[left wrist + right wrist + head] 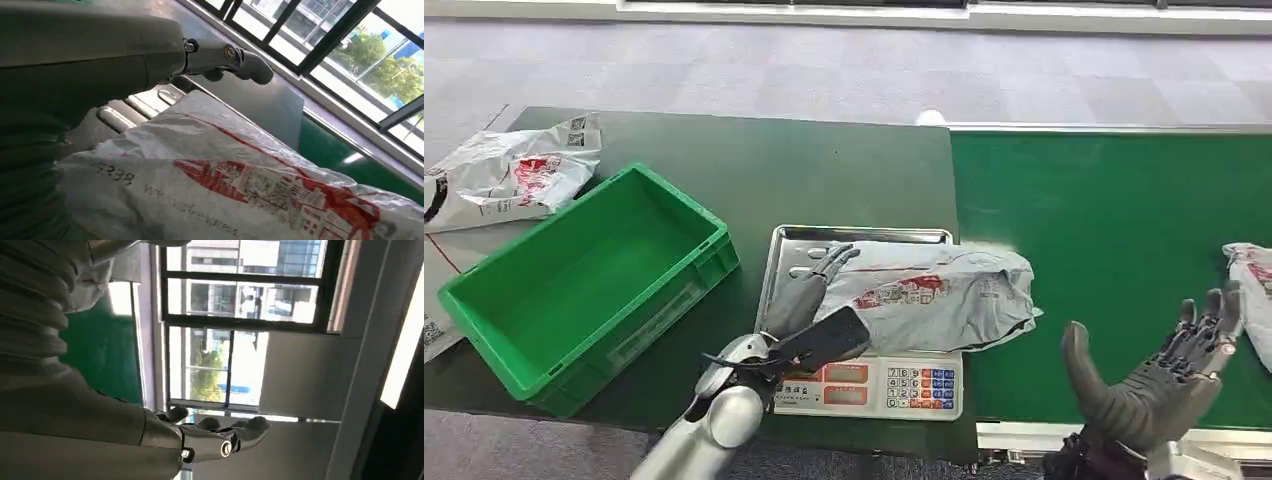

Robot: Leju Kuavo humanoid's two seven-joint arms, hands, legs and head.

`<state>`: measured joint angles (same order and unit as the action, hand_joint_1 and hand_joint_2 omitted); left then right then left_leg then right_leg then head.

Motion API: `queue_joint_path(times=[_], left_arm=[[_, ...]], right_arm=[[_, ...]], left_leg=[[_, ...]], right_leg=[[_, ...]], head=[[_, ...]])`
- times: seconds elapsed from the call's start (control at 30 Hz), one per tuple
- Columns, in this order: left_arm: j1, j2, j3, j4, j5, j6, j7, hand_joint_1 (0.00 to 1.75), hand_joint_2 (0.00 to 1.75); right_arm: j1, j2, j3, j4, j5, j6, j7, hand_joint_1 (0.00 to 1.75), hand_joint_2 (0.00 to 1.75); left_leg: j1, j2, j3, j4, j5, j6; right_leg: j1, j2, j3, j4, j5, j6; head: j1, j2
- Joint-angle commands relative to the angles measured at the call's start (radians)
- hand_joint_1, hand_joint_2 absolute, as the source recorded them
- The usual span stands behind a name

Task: Moved the parcel from conveyor to table for the left to box.

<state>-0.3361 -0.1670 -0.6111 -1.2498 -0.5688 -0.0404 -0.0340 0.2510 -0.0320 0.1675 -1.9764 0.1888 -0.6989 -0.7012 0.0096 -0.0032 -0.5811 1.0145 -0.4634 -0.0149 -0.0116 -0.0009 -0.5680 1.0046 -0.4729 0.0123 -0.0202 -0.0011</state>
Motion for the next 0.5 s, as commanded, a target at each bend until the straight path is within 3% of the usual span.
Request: queue_joint_path(times=[0.03,0.5], left_arm=[[-0.099,-0.025,-0.064,0.139,0.002,-0.004,0.003,0.00,1.75],[-0.107,-0.029,-0.069,0.148,0.004,0.003,0.000,0.00,1.75]], right_arm=[[0.005,0.035,-0.047,-0.034,-0.002,0.001,0.003,0.00,1.75],[-0.005,0.032,-0.041,-0.027,-0.009,0.001,0.003,0.00,1.75]], left_leg=[[0.000,-0.002,0.000,0.000,0.001,0.001],[0.000,-0.001,0.001,-0.002,0.002,0.001]], right_leg=[[0.000,-0.002,0.001,0.000,0.001,0.000],[0.000,0.000,0.001,-0.002,0.002,0.000]], head=[[0.000,0.000],[0.000,0.000]])
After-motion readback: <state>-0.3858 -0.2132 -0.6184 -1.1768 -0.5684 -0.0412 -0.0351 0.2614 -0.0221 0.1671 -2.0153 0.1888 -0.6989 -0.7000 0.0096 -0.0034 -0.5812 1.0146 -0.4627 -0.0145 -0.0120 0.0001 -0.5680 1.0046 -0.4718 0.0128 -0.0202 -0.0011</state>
